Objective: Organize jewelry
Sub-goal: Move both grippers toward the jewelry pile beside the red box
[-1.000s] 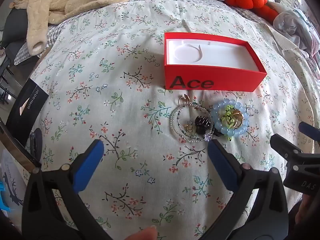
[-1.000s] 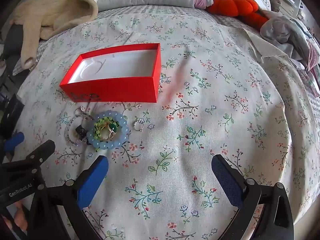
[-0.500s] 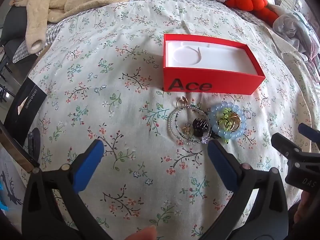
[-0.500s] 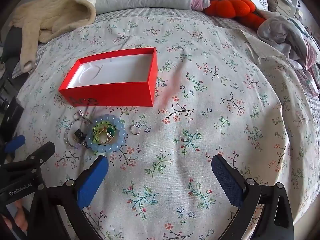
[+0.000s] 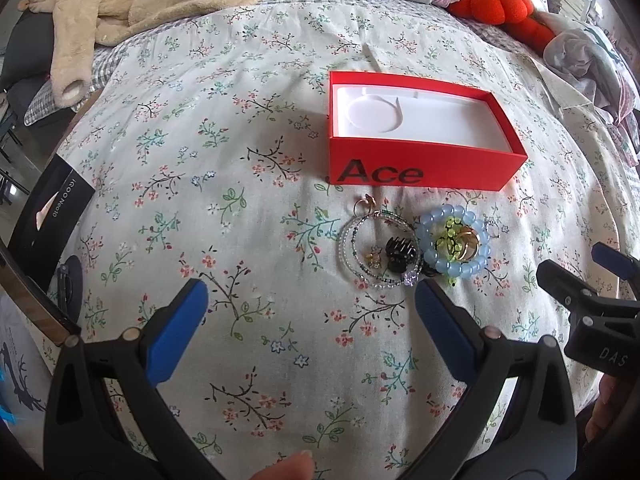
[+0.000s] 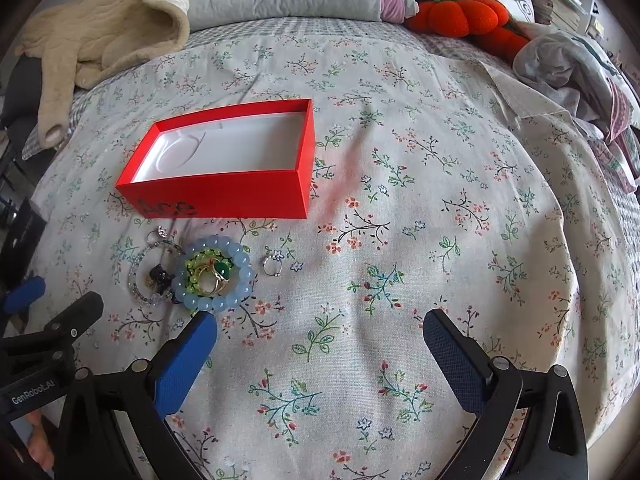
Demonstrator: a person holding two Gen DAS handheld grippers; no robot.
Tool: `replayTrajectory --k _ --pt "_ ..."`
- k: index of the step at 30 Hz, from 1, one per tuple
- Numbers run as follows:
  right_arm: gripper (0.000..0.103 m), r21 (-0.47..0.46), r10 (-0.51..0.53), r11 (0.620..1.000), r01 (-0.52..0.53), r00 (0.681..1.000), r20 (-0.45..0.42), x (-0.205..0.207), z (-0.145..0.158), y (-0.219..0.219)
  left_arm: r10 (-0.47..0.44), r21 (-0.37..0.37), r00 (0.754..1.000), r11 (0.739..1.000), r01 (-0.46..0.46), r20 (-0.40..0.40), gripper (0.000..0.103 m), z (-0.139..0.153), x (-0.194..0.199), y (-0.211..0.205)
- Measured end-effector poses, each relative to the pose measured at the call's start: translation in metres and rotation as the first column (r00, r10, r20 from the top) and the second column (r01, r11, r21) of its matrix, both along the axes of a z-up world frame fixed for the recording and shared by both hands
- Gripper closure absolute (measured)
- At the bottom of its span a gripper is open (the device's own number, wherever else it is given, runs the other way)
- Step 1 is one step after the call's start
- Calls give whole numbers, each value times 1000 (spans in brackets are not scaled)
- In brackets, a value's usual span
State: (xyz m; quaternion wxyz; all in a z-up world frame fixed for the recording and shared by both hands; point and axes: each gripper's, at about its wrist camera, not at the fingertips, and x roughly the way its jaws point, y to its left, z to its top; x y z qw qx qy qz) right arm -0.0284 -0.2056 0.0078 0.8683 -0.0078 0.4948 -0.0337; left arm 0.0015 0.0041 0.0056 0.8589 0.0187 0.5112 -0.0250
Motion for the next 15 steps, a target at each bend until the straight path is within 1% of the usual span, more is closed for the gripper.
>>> replayTrajectory --k 4,6,8,11,13,15 --pt "0 4 1 1000 -1 1000 4 0 2 -1 -15 -17 1000 1000 15 -18 0 -2 4 -3" --pt "0 7 -4 1000 4 1000 16 0 7 -2 -24 -38 999 999 23 -29 0 -2 6 -5" --pt "0 6 -13 1000 13 999 33 0 13 -4 -25 -44 999 999 24 -24 0 0 7 -6" --pt "0 -1 -20 1000 20 999 33 0 16 -7 -8 -15 1000 1000 8 -6 0 2 8 -9" --pt "0 -15 -10 1000 10 1000 9 3 17 -7 -18 7 1000 1000 18 17 0 6 8 -12" --pt "0 -25 -9 1000 9 1000 9 5 22 -7 -37 30 999 999 36 29 0 11 9 -17"
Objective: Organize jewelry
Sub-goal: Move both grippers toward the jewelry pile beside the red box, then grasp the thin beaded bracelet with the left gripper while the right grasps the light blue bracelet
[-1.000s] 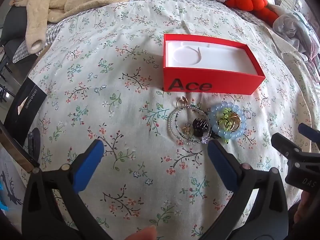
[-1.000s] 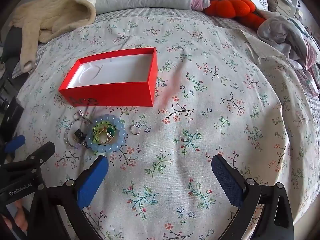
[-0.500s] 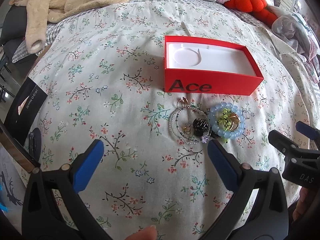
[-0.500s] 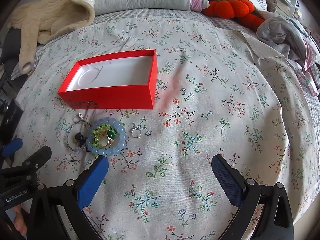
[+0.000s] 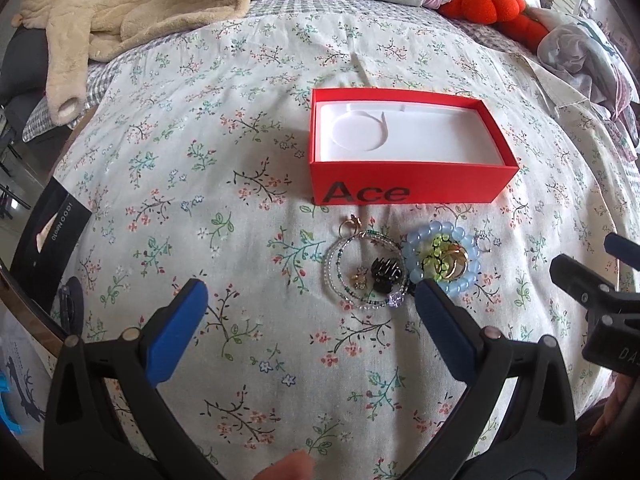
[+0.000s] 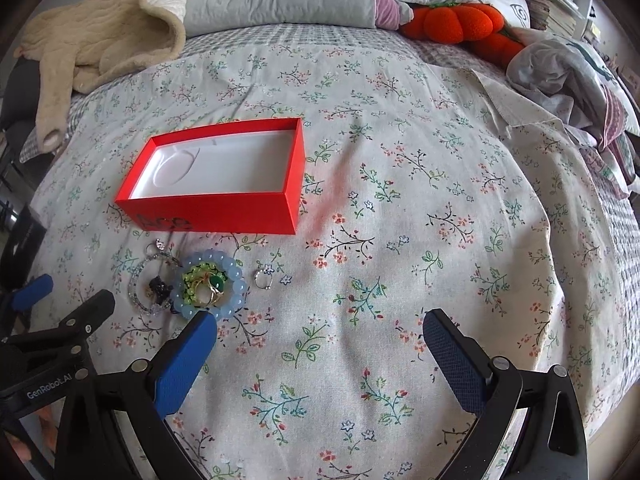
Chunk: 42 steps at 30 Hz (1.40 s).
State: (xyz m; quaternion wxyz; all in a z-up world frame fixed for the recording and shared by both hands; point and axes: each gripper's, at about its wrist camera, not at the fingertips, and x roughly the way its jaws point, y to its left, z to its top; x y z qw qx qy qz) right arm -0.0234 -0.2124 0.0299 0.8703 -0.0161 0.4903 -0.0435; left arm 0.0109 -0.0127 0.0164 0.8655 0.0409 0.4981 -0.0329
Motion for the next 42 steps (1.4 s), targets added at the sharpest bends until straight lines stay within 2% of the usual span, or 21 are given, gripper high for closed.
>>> replayTrajectory --k 7,11,13,15,17,19,20,23,25,26,27,28,29,30,35,42 --pt "0 -15 47 999 -47 999 -5 16 24 7 -63 -16 998 998 62 -24 0 11 15 0" --pt "0 -23 89 996 -89 996 -13 25 20 11 -78 -50 996 996 76 -40 0 3 27 6" --pt "0 17 102 995 -101 995 -22 28 11 8 -75 -63 996 995 72 -40 0 -4 31 11" --pt "0 72 93 993 -90 995 -40 31 -1 1 -79 -75 995 994 74 -64 5 -10 39 15" --pt "0 102 86 992 -75 991 -101 38 -14 -5 -103 -118 990 989 91 -97 22 -14 47 20" --pt "3 122 105 988 -90 988 -116 44 -19 -9 -109 -164 985 983 87 -134 30 -20 55 27" --pt "4 123 103 988 -89 987 -120 47 -20 -11 -111 -191 982 978 81 -152 37 -23 59 31" --pt "16 197 120 976 -92 983 -137 56 -24 -16 -121 -278 968 959 57 -218 58 -36 69 38" --pt "35 262 129 962 -83 978 -164 61 -31 -19 -138 -319 959 946 54 -246 66 -43 73 38" --pt "41 288 136 954 -81 975 -177 63 -35 -20 -139 -324 957 945 51 -255 70 -45 74 38" --pt "51 309 145 948 -82 971 -189 65 -38 -19 -141 -327 954 944 48 -264 73 -47 75 37" --pt "59 328 157 941 -86 967 -198 67 -41 -17 -143 -336 951 941 45 -273 79 -49 75 36" --pt "62 342 168 935 -91 965 -202 69 -42 -15 -148 -348 948 936 42 -283 85 -51 76 35" --pt "66 350 174 932 -95 964 -202 71 -42 -13 -154 -362 944 931 41 -290 87 -52 76 35" --pt "70 361 192 926 -109 960 -204 78 -44 -4 -193 -412 933 910 53 -305 89 -47 77 30" --pt "70 367 201 925 -103 949 -241 85 -55 6 -212 -405 917 912 62 -337 89 -55 79 16"
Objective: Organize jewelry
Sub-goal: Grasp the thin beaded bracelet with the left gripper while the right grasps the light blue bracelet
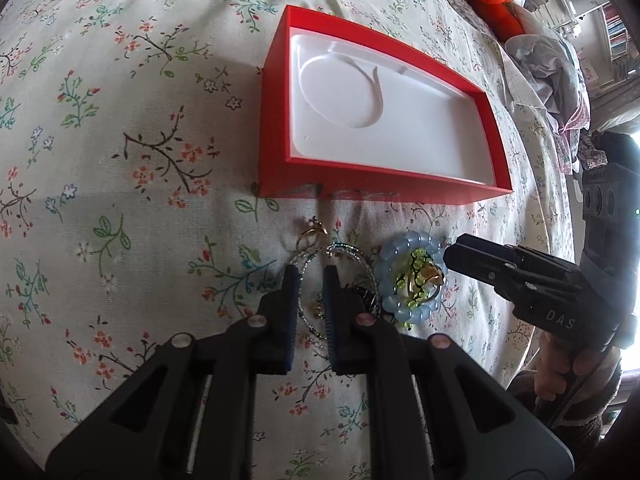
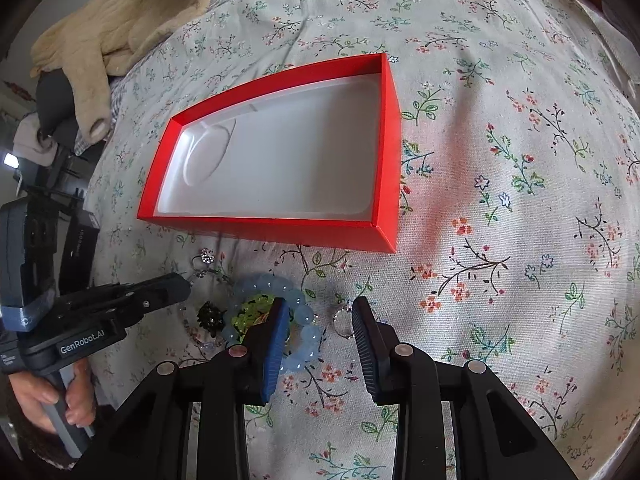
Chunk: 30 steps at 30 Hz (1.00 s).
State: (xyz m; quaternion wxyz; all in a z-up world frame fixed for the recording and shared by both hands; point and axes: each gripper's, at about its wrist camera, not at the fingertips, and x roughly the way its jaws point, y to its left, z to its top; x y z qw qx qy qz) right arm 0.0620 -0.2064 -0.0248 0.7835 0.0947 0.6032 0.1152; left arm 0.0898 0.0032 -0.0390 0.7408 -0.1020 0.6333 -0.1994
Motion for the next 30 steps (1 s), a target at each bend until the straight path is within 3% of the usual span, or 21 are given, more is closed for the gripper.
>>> replayTrajectory --k 9,16,21,30 --pt "70 -26 0 1000 0 1000 -15 3 -10 5 -5 52 1000 999 6 -16 89 -6 1 -11" --pt "91 -31 29 999 -29 1000 -3 1 -12 11 5 82 1000 997 -4 -12 89 -8 2 -8" --pt "91 -27 28 999 -28 999 17 -4 -5 9 10 110 1000 994 -12 14 99 -6 -1 -6" --pt "92 13 28 999 -29 997 78 -17 19 5 33 46 996 998 -38 88 99 17 -15 0"
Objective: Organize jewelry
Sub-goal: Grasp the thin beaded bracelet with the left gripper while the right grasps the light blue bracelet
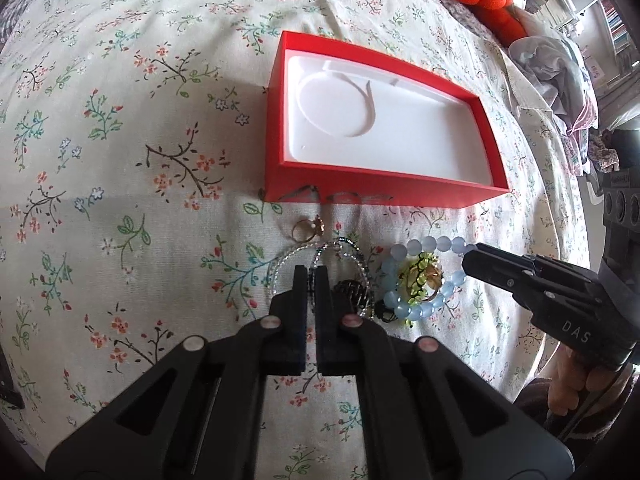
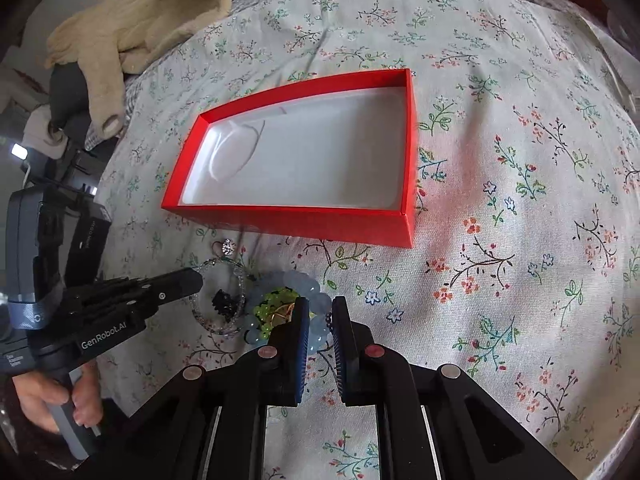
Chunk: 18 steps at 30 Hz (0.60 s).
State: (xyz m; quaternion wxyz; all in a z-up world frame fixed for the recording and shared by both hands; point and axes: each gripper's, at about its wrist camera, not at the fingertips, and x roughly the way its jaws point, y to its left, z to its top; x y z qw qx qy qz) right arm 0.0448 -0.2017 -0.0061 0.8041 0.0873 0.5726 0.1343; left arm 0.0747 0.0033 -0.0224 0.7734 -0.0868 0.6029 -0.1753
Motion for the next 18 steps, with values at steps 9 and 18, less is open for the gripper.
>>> replayTrajectory --k 9,18 --pt "92 52 10 999 -14 998 69 -12 28 5 -17 -62 996 998 22 85 99 27 -14 -6" --pt "91 37 -44 998 42 997 59 -17 29 -3 -14 -63 995 998 21 101 99 32 -21 -13"
